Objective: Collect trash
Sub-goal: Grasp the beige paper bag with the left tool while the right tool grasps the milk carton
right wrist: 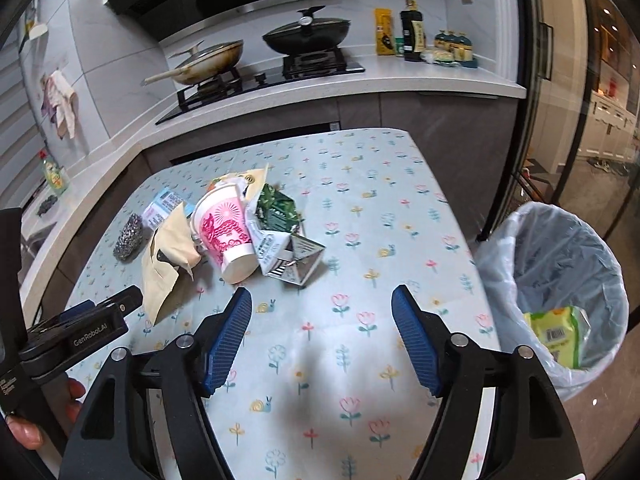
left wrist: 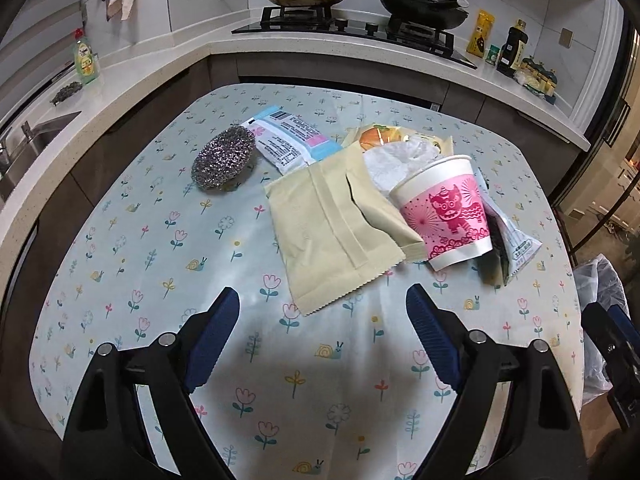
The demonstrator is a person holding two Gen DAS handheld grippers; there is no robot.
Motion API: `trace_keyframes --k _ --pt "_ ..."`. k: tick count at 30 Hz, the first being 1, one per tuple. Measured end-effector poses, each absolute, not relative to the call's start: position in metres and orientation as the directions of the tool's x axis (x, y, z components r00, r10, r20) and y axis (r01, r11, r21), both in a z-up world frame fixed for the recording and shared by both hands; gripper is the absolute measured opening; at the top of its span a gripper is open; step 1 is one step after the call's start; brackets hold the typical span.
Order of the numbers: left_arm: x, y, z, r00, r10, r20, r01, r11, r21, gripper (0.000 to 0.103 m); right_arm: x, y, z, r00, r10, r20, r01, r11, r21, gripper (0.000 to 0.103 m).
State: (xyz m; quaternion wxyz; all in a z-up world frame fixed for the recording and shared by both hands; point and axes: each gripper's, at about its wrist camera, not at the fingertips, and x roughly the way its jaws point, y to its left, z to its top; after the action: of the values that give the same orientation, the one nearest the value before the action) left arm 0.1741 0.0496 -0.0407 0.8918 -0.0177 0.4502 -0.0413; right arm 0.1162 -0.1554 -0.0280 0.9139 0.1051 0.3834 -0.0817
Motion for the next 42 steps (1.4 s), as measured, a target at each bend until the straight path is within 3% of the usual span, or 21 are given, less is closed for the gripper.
trace_keyframes --k 8,18,22,25,27,30,31,36,42 --pt "0.191 0.067 -0.051 0.577 -0.093 -0.811 0.035 0.995 -0.09 0.088 0.158 -0.141 -0.041 0.685 -0.074 -0.725 0.179 0.981 0.07 0.078" --pt "0.219 0.073 -0.066 0.53 -0.145 -0.836 0.035 0.988 -0.149 0.091 0.206 -0.131 -0.065 0.663 -0.094 -0.743 0.099 0.994 -0.038 0.08" --pt "0.231 0.069 -0.069 0.517 -0.162 -0.84 0.023 0.984 -0.176 0.093 0.216 -0.137 -0.07 0.659 -0.081 -0.748 0.1 0.995 -0.019 0.08" --pt "0.24 0.065 -0.073 0.509 -0.165 -0.845 0.016 0.983 -0.183 0.093 0.219 -0.142 -0.073 0.654 -0.075 -0.753 0.106 0.994 -0.007 0.075" --pt "0.246 0.061 -0.078 0.498 -0.172 -0.85 0.015 0.982 -0.19 0.093 0.221 -0.145 -0.078 0.634 -0.059 -0.771 0.1 0.995 0.006 0.058" --pt "0.253 0.055 -0.088 0.471 -0.174 -0.865 0.015 0.982 -0.19 0.093 0.219 -0.149 -0.085 0.62 -0.054 -0.783 0.105 0.994 0.015 0.055" --pt "0.254 0.053 -0.09 0.469 -0.172 -0.866 0.013 0.982 -0.188 0.091 0.218 -0.149 -0.086 0.618 -0.048 -0.784 0.102 0.995 0.02 0.055" --pt "0.25 0.048 -0.094 0.455 -0.182 -0.872 0.031 0.982 -0.188 0.06 0.208 -0.157 -0.081 0.621 -0.024 -0.784 0.111 0.992 0.057 0.046" --pt "0.229 0.041 -0.077 0.497 -0.172 -0.85 0.065 0.985 -0.162 0.053 0.188 -0.168 -0.071 0.636 0.011 -0.772 0.135 0.983 0.126 0.043"
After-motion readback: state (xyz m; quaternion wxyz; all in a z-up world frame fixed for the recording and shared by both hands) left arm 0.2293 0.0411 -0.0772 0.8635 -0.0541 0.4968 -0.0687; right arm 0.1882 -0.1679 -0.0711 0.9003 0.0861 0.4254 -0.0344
